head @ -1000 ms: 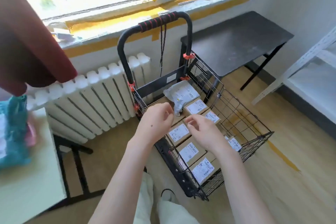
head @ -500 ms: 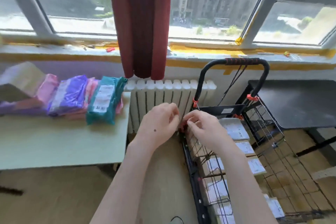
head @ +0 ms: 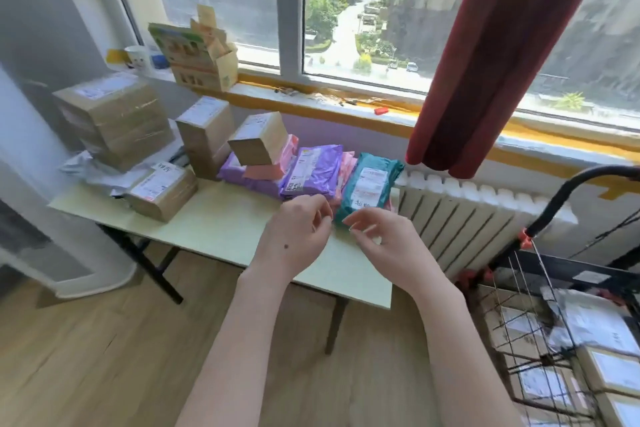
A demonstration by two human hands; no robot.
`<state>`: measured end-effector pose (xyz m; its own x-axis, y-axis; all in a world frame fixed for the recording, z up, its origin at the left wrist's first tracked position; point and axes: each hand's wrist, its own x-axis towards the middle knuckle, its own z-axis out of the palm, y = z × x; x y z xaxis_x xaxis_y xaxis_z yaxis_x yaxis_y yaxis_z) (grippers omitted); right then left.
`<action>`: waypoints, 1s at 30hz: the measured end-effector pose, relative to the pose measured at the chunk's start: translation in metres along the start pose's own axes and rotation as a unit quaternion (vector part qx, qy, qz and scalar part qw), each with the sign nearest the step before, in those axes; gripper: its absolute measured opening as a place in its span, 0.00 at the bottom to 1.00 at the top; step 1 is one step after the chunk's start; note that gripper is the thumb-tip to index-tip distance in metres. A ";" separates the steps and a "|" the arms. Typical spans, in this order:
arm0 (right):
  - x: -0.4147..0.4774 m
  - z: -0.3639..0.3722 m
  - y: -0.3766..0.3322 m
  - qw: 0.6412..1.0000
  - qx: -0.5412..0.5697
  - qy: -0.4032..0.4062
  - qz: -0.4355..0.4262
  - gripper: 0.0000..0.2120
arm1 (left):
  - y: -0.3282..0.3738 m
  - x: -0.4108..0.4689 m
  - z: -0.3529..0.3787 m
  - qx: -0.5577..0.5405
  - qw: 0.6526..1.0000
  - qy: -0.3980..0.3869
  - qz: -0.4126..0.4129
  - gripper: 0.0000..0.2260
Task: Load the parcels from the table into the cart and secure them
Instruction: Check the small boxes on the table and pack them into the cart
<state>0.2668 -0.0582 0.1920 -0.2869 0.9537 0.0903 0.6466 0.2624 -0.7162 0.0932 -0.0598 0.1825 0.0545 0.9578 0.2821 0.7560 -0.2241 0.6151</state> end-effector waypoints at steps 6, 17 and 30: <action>0.037 0.053 -0.047 0.998 0.003 -0.042 -0.053 0.07 | -0.048 -0.015 -0.046 -0.010 0.998 0.045 -0.052 0.04; 0.125 0.113 -0.065 0.992 -0.002 -0.082 -0.094 0.09 | -0.118 0.024 -0.069 -0.011 0.990 0.080 -0.112 0.04; 0.295 0.165 -0.041 0.998 0.034 -0.053 0.032 0.16 | -0.249 0.182 -0.036 -0.047 0.957 0.049 -0.283 0.10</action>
<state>0.0389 0.1880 0.1341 -0.3215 0.9465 -0.0284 0.6183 0.1871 -0.7634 -0.1090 0.1634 0.1072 -0.4101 0.9106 -0.0508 0.5845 0.3052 0.7518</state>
